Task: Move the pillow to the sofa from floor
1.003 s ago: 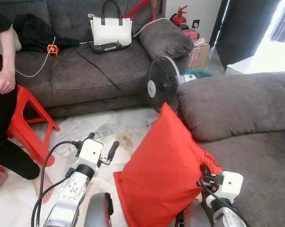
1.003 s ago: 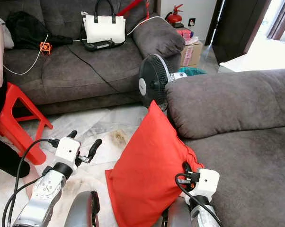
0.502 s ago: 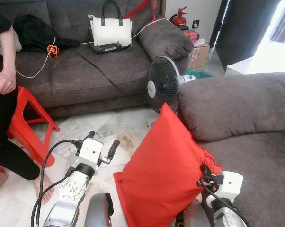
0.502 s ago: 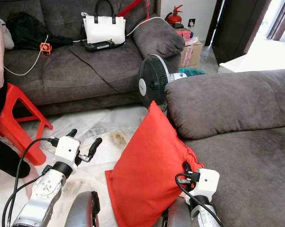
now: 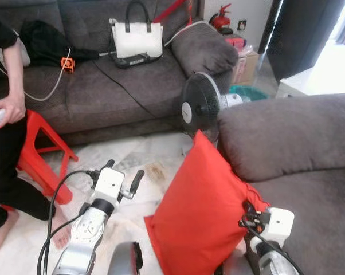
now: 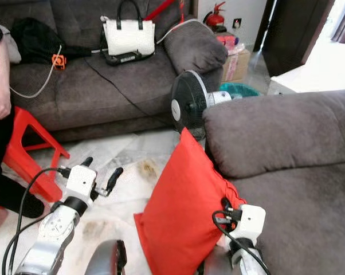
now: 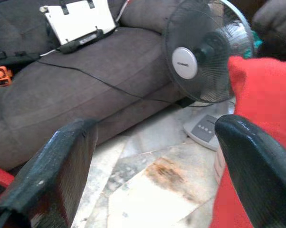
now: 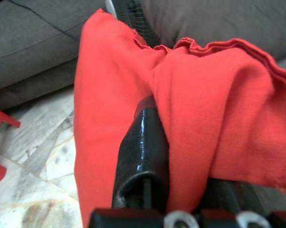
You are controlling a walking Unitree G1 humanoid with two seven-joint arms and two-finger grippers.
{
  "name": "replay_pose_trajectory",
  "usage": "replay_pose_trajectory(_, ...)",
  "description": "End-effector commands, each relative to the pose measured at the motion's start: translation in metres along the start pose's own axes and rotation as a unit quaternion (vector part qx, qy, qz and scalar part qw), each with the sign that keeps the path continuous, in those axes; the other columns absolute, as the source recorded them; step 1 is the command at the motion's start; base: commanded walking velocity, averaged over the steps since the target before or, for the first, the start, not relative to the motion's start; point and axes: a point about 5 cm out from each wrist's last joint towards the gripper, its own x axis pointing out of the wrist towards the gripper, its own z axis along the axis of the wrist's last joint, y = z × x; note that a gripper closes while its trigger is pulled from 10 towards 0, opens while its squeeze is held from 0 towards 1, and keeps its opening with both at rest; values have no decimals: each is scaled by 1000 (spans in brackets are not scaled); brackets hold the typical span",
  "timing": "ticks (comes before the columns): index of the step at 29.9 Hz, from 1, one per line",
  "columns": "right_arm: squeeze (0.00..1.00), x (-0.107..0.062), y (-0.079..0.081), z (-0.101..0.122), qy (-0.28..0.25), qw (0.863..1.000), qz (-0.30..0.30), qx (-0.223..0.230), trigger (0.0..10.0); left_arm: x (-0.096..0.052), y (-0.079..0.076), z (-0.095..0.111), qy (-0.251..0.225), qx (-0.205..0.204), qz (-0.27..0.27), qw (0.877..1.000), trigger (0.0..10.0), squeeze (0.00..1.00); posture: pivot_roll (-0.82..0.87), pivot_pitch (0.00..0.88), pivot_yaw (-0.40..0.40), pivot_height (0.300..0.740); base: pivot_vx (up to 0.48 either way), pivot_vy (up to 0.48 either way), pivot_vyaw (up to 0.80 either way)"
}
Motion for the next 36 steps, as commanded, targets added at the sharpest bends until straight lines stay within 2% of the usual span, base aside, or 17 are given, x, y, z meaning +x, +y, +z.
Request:
replay_pose_trajectory(1, 0, 6, -5, 21, -51, 999, -7, -6, 10000, -3, 4, -1, 5, 9, 5, 1000, 10000, 0, 130, 0, -13, 684, 0, 0, 0)
replay_pose_trajectory(10, 0, 8, -5, 22, -52, 999, -5, -5, 10000, -2, 5, 0, 5, 8, 6, 1000, 10000, 0, 132, 0, -14, 739, 0, 0, 0)
replay_pose_trajectory(36, 0, 16, -7, 25, -50, 999, -10, -7, 10000, -2, 5, 0, 7, 6, 14, 1000, 10000, 0, 139, 0, -22, 740, 0, 0, 0)
